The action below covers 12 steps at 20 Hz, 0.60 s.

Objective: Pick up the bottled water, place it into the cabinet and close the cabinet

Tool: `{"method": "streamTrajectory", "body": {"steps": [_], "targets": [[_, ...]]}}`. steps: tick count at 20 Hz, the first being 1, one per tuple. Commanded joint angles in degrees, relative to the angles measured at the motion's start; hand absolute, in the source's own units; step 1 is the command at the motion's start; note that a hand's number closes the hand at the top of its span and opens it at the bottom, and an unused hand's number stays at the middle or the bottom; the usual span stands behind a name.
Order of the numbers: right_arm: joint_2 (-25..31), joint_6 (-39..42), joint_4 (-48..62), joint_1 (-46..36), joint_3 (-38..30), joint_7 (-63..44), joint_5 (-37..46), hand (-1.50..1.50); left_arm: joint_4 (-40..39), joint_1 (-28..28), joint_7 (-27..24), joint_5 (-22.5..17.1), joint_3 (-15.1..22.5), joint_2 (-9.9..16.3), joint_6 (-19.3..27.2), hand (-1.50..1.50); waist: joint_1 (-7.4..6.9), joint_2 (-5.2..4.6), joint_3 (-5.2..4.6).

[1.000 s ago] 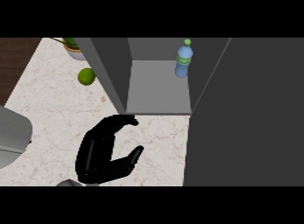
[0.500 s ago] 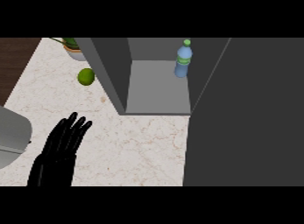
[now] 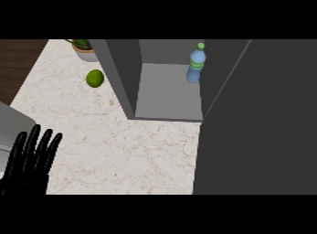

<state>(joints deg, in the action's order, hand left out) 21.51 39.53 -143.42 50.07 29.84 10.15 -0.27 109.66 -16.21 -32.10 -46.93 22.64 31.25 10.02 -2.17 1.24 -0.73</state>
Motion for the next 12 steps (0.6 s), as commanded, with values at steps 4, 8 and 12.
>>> {"method": "streamTrajectory", "body": {"steps": [4,8,12], "targets": [[-1.7,-2.3,-6.9,-0.8,14.4,-7.5,4.7,1.50,1.9,-4.0,-0.5,-3.0,-4.7,4.5,-4.8,-1.50,-1.49,-0.88,-0.13],[-2.7,-4.1,-4.0,-2.6,16.9,-7.7,2.7,1.50,2.5,-5.3,-0.9,-3.9,-5.0,5.6,-8.3,-1.50,-3.22,-1.38,-0.09],[-2.5,-5.4,-3.4,-5.7,16.8,-9.3,1.9,1.50,2.4,-6.1,-0.7,-4.9,-6.6,7.4,-10.5,-1.50,-5.35,-1.73,-0.16]]}}
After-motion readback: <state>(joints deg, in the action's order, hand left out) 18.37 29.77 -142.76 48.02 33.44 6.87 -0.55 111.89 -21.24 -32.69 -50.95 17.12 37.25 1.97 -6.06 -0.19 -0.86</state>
